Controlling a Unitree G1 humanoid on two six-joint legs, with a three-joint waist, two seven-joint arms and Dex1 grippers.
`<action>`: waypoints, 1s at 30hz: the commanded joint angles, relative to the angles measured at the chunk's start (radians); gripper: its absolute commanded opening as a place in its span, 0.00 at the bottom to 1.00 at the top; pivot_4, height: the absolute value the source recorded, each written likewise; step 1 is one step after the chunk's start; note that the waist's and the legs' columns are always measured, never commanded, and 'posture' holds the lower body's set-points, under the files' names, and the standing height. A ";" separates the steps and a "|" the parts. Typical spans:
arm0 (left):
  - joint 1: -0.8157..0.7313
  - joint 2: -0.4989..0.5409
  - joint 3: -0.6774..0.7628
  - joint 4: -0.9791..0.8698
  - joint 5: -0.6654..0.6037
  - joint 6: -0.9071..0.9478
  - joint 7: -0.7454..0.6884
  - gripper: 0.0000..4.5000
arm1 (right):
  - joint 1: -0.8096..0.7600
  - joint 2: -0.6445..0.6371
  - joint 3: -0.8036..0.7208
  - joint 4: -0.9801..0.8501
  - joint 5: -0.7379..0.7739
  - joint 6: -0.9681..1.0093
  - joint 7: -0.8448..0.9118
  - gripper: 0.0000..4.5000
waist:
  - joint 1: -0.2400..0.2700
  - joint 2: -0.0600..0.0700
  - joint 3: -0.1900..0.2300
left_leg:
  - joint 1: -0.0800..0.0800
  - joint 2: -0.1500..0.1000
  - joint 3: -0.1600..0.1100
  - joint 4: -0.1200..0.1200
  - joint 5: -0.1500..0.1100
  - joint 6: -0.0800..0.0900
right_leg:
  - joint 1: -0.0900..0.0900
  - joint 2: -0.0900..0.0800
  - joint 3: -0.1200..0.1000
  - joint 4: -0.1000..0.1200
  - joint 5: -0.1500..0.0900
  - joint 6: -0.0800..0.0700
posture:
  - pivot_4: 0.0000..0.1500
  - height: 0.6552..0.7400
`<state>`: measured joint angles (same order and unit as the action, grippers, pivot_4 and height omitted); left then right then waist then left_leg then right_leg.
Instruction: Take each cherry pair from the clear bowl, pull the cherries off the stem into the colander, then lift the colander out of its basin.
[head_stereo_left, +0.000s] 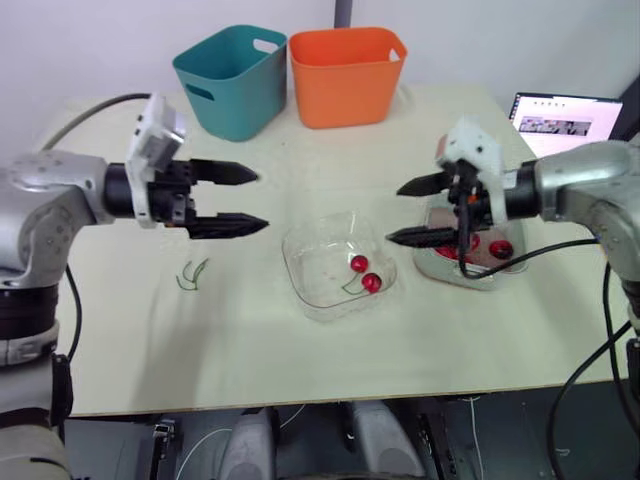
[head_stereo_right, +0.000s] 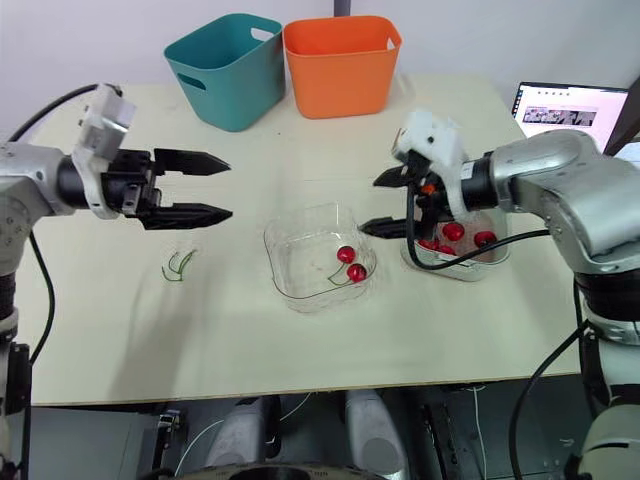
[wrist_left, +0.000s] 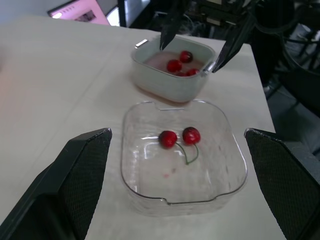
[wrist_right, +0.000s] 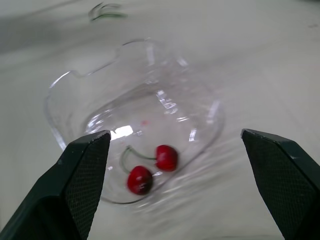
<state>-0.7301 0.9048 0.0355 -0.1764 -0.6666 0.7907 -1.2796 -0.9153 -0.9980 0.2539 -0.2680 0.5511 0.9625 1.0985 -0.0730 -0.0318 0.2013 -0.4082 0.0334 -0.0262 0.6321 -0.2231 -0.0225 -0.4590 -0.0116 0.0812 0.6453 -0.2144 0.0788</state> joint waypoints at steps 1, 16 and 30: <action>0.007 0.022 -0.023 -0.054 0.010 -0.042 -0.038 1.00 | -0.078 0.037 0.097 0.045 -0.149 -0.143 0.039 1.00 | 0.000 0.000 0.000 | 0.000 0.000 0.000 0.000 0.000 0.000 | 0.000 0.000 0.000 0.000 0.000 0.000 | 1.00 1.00; 0.129 0.067 -0.043 -0.154 0.049 -0.105 -0.045 1.00 | -0.185 0.221 0.393 0.391 -0.688 -0.927 0.271 0.62 | 0.002 0.000 0.000 | -0.001 0.000 0.000 0.001 0.000 0.000 | -0.001 0.000 0.000 0.001 0.000 0.000 | 1.00 1.00; 0.181 0.074 -0.021 -0.226 0.006 -0.080 0.006 1.00 | -0.269 0.365 0.467 0.507 -0.925 -1.090 0.444 0.62 | 0.003 0.000 0.000 | 0.000 0.000 -0.001 0.001 0.000 0.000 | 0.000 0.000 -0.001 0.002 0.002 -0.003 | 1.00 1.00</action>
<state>-0.5471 0.9767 -0.0180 -0.3769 -0.6445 0.7118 -1.2811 -1.1558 -0.6362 0.7336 0.2677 -0.3699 -0.1490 1.5041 -0.0699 -0.0316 0.2014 -0.4087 0.0332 -0.0271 0.6335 -0.2229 -0.0229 -0.4591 -0.0117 0.0807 0.6479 -0.2127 0.0755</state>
